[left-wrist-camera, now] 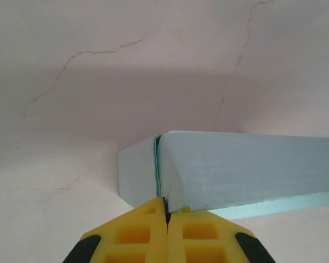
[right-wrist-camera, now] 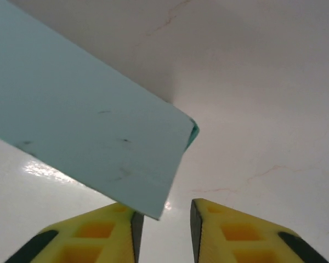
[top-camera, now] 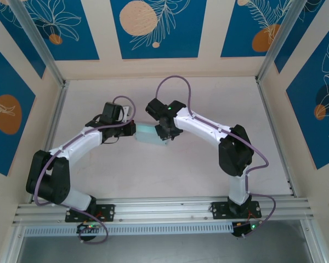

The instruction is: Fold the paper box

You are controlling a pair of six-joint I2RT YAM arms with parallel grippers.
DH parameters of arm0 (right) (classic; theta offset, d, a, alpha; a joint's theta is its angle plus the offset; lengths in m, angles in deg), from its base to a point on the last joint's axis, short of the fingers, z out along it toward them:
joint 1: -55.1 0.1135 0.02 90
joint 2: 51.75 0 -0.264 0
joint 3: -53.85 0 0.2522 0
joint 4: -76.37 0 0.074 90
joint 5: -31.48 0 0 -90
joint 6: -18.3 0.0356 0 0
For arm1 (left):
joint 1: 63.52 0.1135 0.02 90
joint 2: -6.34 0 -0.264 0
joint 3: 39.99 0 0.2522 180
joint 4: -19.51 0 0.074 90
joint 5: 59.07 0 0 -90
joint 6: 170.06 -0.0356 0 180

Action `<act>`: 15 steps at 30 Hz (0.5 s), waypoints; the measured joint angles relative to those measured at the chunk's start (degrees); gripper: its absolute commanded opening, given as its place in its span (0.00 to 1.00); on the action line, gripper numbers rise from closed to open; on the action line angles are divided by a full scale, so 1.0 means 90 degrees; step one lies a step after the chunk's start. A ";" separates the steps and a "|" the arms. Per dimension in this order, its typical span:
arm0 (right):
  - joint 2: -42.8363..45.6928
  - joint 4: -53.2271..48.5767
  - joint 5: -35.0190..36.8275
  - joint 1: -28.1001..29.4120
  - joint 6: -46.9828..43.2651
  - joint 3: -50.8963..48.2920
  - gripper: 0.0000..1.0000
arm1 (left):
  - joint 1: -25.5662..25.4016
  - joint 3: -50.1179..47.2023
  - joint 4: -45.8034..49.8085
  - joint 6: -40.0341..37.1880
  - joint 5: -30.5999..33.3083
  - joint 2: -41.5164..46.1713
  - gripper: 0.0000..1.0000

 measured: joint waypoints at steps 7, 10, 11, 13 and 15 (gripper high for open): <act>0.0401 -0.0041 -0.0253 0.0104 0.0012 0.0304 0.62 | -0.0007 0.0000 0.0034 -0.0002 0.0109 0.0010 0.00; 0.0644 0.0000 -0.0350 0.0097 0.0134 0.0418 0.70 | -0.0010 0.0000 0.0041 -0.0005 0.0131 0.0010 0.00; 0.0704 0.0024 -0.0376 0.0080 0.0192 0.0476 0.71 | -0.0010 0.0002 0.0044 -0.0007 0.0131 0.0010 0.00; 0.0743 0.0092 -0.0413 0.0019 0.0284 0.0595 0.72 | -0.0015 0.0002 0.0051 -0.0029 0.0136 0.0010 0.00; 0.0743 0.0211 -0.0471 -0.0117 0.0408 0.0663 0.73 | -0.0029 0.0002 0.0051 -0.0034 0.0155 0.0010 0.00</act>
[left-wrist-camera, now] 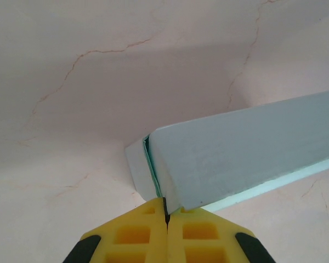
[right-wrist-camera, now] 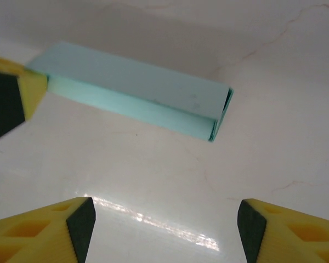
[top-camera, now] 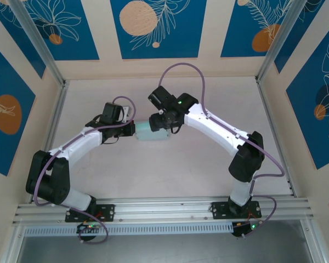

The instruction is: Fold the paper box

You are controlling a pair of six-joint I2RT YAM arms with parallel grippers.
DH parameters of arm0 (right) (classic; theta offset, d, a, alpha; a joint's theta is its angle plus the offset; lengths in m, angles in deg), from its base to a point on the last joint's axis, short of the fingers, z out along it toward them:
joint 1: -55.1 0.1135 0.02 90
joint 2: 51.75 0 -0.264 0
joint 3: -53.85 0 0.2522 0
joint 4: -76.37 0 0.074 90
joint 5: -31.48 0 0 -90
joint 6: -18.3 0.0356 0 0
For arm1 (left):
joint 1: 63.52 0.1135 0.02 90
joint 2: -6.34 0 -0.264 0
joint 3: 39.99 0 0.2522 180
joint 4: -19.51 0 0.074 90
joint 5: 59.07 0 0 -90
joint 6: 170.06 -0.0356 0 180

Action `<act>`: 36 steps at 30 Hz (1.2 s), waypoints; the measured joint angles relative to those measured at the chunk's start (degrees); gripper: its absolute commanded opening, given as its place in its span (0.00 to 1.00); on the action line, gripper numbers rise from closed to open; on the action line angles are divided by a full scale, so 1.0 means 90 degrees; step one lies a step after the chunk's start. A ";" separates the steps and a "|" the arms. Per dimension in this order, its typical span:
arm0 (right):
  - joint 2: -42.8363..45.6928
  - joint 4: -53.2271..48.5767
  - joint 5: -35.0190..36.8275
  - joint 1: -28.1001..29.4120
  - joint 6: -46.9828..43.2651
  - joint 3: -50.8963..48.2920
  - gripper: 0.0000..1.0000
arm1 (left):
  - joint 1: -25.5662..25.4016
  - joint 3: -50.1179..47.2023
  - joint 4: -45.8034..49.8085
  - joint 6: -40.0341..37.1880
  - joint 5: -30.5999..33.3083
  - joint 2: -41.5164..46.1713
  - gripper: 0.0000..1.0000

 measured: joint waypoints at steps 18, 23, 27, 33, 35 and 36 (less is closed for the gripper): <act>-0.0957 0.0916 -0.0826 -0.0716 0.0622 0.0078 0.78 | -0.0151 0.0121 0.0141 -0.0012 0.0270 -0.0039 0.00; -0.0872 0.1362 -0.0971 -0.0699 0.0748 -0.0597 0.78 | -0.0214 0.0177 0.0146 -0.0007 0.0291 -0.0090 0.00; -0.0651 0.1676 -0.0998 -0.0704 0.0852 -0.0986 0.78 | -0.0255 0.0240 0.0172 -0.0007 0.0350 -0.0138 0.00; -0.0488 0.2110 -0.1064 -0.0707 0.0952 -0.1394 0.73 | -0.0267 0.0265 0.0180 0.0022 0.0369 -0.0168 0.15; -0.0423 0.2271 -0.1061 -0.0712 0.0993 -0.1532 0.73 | -0.0267 0.0265 0.0206 0.0041 0.0406 -0.0170 0.16; -0.0384 0.2363 -0.1061 -0.0716 0.1020 -0.1617 0.73 | -0.0267 0.0265 0.0214 0.0046 0.0408 -0.0170 0.17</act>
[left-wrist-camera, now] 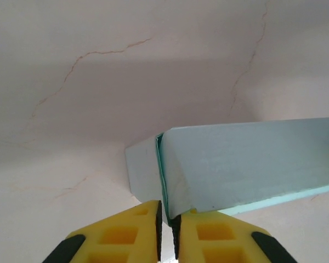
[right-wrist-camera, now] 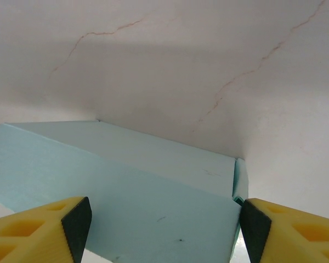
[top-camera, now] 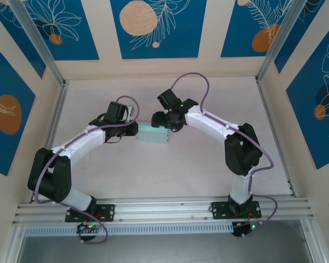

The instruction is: Fold the paper box

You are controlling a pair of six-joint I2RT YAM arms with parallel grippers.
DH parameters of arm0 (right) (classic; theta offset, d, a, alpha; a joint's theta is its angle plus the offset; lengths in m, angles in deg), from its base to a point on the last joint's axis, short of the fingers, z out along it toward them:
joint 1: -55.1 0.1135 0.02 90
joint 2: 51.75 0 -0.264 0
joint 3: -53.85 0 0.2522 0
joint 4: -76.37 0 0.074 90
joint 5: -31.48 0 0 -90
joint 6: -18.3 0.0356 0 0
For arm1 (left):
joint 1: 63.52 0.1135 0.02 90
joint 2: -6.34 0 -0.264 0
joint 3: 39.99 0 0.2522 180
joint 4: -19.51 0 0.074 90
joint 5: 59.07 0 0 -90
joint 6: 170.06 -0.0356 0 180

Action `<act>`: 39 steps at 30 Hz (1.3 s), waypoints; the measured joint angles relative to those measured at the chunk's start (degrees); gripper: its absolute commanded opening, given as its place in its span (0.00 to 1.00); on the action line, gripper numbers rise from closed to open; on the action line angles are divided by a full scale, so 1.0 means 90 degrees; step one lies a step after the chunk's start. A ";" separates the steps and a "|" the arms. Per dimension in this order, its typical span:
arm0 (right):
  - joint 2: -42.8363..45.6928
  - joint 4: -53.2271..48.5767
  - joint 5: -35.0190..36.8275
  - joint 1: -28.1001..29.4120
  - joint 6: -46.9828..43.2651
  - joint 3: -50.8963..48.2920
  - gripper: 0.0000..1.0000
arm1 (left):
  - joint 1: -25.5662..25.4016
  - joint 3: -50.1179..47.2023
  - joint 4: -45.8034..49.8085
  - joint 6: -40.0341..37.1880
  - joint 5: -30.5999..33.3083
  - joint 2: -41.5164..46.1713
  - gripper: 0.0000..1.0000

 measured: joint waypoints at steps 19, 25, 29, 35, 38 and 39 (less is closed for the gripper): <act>0.0398 0.1904 0.0860 0.0347 0.0367 -0.1377 0.74 | 0.0007 -0.0002 0.0345 0.0015 0.0270 0.0102 0.36; 0.0364 0.2669 0.1205 0.0469 0.0410 -0.1690 0.74 | -0.0010 -0.0100 0.0716 -0.0049 0.0160 0.0299 0.62; 0.0338 0.3060 0.1365 0.0566 0.0425 -0.1836 0.73 | -0.0017 -0.0277 0.1166 -0.0170 -0.0024 0.0525 0.75; 0.0333 0.3293 0.1542 0.0644 0.0423 -0.1936 0.73 | -0.0007 -0.0481 0.1559 -0.0153 -0.0393 0.1253 0.93; 0.0328 0.3332 0.1615 0.0678 0.0420 -0.1950 0.73 | 0.0066 -0.0481 0.1571 0.0029 -0.0340 0.1712 1.00; 0.0325 0.3334 0.1639 0.0687 0.0420 -0.1950 0.73 | 0.0097 -0.0481 0.1552 0.0109 -0.0313 0.1834 0.99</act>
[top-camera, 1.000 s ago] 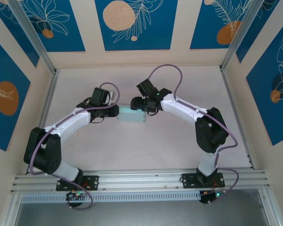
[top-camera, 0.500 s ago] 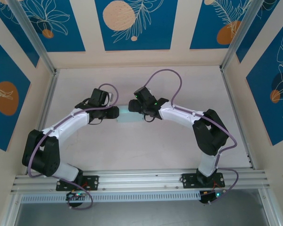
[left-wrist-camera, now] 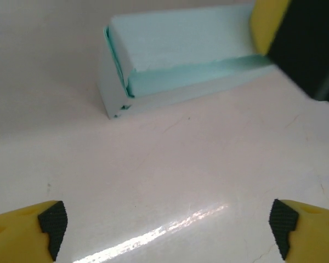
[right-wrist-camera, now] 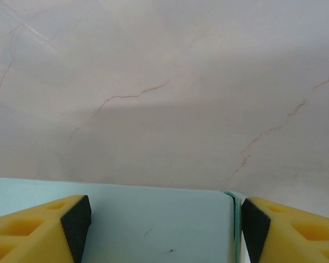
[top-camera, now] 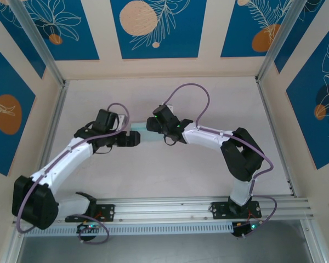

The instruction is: Fold the paper box

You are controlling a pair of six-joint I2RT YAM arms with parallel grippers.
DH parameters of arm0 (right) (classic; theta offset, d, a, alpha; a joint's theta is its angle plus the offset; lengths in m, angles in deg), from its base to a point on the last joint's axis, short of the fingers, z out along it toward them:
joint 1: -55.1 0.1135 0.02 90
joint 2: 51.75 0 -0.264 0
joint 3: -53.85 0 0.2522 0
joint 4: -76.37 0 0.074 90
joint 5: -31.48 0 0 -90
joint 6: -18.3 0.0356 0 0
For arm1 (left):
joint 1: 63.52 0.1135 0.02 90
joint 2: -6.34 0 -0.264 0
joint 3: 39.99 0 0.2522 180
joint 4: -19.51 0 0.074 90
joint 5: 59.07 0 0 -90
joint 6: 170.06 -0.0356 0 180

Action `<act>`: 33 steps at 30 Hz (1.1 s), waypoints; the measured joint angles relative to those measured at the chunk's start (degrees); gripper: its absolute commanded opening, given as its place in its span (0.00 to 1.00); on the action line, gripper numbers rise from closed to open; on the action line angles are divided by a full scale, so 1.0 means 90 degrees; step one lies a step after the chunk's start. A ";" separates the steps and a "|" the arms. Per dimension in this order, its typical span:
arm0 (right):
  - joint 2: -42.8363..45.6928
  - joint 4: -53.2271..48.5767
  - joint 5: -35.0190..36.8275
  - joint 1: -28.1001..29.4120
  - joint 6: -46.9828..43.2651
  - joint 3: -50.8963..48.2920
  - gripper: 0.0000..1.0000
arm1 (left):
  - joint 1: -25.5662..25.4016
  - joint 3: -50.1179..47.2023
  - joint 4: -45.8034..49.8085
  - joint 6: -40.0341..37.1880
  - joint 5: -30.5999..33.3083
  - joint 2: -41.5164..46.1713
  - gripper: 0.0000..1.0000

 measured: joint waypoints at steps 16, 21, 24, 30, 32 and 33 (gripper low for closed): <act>-0.0017 0.0012 0.0291 0.0121 -0.0002 0.0000 0.72 | 0.0522 -0.0002 -0.1610 0.0991 0.0311 -0.1173 0.74; -0.0017 -0.0002 0.0301 0.0131 -0.0002 0.0000 0.72 | 0.0699 -0.0223 -0.2132 0.1146 0.0160 -0.1370 0.65; -0.0024 -0.0022 0.0347 0.0155 0.0000 0.0000 0.71 | 0.0755 -0.0393 -0.2455 0.1226 -0.0049 -0.1406 0.60; -0.0029 -0.0068 0.0367 0.0168 -0.0024 0.0000 0.71 | 0.0787 -0.0957 -0.3398 0.1443 -0.0374 -0.1360 0.47; -0.0029 -0.0114 0.0362 0.0168 -0.0019 0.0022 0.71 | 0.0797 -0.1095 -0.3701 0.1501 -0.0471 -0.1353 0.44; -0.0029 -0.0172 0.0355 0.0168 -0.0019 0.0056 0.71 | 0.0799 -0.1137 -0.3803 0.1511 -0.0493 -0.1353 0.44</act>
